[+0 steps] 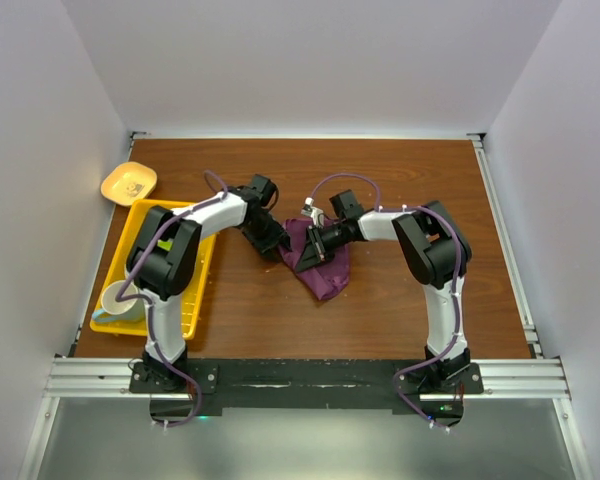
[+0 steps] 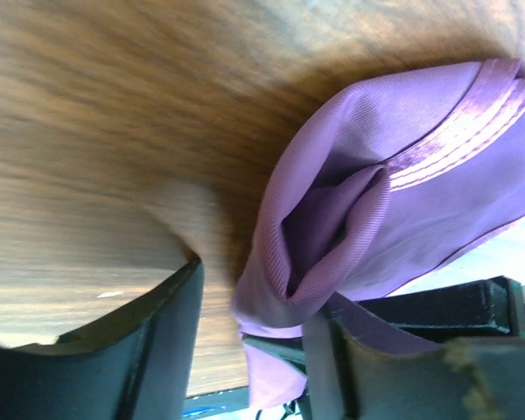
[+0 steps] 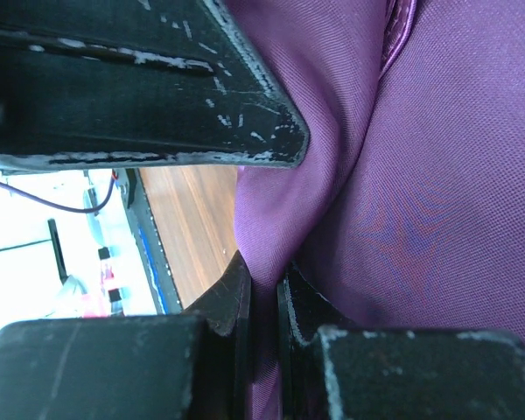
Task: Fold the napkin, place the utensils inside, and roll it up
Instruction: Roll the napkin with the utensil
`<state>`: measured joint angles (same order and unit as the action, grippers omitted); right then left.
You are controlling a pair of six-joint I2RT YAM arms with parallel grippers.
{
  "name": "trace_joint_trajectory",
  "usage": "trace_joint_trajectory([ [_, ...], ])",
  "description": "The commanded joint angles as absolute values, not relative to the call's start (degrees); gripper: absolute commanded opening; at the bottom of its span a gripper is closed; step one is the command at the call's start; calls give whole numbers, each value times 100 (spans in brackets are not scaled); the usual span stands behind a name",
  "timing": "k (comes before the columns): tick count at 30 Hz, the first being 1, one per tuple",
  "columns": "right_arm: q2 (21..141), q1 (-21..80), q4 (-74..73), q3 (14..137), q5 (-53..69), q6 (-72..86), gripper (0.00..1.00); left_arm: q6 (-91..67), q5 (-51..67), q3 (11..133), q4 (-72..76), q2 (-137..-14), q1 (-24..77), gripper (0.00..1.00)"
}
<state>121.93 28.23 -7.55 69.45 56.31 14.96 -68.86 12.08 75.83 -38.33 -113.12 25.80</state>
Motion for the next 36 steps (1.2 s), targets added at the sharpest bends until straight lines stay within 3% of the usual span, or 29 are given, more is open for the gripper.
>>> trace_joint_trajectory([
  [1,12261,2865,-1336,6996,4948,1143,0,-7040,387,7839,-3700,-11689,2593,40],
  [3,12235,2865,-1380,6987,4905,1108,0,-6979,290,7892,-3665,-11716,2593,33],
  [5,12208,2892,-1485,7005,4878,1055,3,-6970,176,7928,-3709,-11742,2584,18],
  [9,12050,3075,-1880,7232,4520,844,23,-6812,263,8033,-3893,-11812,2584,0],
  [10,11989,3128,-1968,7277,4361,731,28,-6812,325,8051,-3954,-11812,2584,0],
  [11,11832,3155,-2151,7356,4211,677,39,-6812,430,8051,-4025,-11804,2584,0],
  [14,11410,3313,-2381,7409,3561,466,55,-6838,562,8199,-4585,-11821,2584,0],
  [16,11190,3489,-2548,7453,2973,274,60,-6803,658,8305,-4824,-11865,2584,0],
  [25,10196,4604,-2006,6997,-163,-561,66,-6531,967,8903,-5589,-12076,2558,0],
  [36,10203,5651,-1169,6618,-1554,-721,73,-6557,1388,8789,-5643,-12006,2373,0],
])
